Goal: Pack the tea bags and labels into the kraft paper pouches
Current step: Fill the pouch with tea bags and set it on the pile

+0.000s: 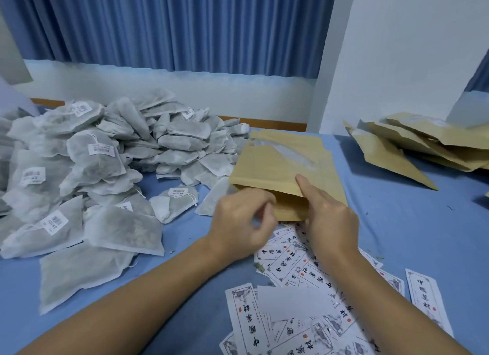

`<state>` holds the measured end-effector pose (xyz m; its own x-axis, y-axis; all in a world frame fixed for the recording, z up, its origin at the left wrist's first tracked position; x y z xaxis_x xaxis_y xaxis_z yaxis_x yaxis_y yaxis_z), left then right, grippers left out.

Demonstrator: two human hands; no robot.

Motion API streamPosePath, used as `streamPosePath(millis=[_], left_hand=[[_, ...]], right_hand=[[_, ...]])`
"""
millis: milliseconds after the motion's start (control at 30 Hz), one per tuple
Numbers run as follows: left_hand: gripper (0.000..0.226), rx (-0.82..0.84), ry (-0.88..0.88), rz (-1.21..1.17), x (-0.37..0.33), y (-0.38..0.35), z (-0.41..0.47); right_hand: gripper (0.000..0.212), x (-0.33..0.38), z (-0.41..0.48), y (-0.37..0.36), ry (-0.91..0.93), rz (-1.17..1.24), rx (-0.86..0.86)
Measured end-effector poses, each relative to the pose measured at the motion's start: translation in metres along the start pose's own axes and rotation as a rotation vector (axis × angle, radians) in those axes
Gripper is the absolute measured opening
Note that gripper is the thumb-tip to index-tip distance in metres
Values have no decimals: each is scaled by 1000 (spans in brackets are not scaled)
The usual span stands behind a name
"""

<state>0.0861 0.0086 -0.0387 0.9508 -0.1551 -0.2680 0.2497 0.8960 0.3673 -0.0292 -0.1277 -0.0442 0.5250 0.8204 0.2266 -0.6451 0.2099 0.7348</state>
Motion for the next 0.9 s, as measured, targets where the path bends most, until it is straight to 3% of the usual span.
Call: streamPosePath(millis=[100,167,200,267,333,367,467,567,633,667,800,900], left_hand=[[17,-254,201,-43,18,27,6],[20,-208,335,45,37,35,4],[23,-121,451,82,48,34,3],[31,214,626,239,63,24,-4],[37,535,633,438,65,11,-11],[36,568,623,465,64,7,-13],[28,341,646,302,58,4,-15],[33,-164,732,21,47,16,-6],[37,-450,529,-76,35,33,5],[38,-472,374,-72,31,38,8],[21,-135,-115,20,4,31,0],[15,238,-288,28,-15,3,-10]], right_hand=[[92,-1,-1,0,-23,22,-36],[92,-2,-2,-1,-18,22,-47],[92,-3,-2,-1,-21,21,-50],[91,-3,-1,-2,-34,15,-65],[89,-3,-1,-3,-38,15,-94],[88,-3,-2,-4,-34,13,-105],[88,-5,-1,-4,-42,14,-98],[87,-7,-1,-4,-58,16,-97],[86,-6,-2,-3,-68,26,-99],[85,-4,-2,-3,-75,29,-97],[81,-2,-2,-1,-80,32,-33],[71,-4,-4,0,-117,143,-4]])
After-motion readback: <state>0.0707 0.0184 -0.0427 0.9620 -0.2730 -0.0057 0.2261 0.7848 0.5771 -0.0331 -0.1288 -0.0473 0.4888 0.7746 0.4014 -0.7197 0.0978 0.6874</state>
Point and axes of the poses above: each hand's wrist, its own z-axis towards the middle knuckle, its own y-axis out of the back of the hand, x = y × z, the point moved 3 cm from there along z, towards the middle knuckle, and after that the axes turned 2 degrees about -x, right-handed, at the moved point
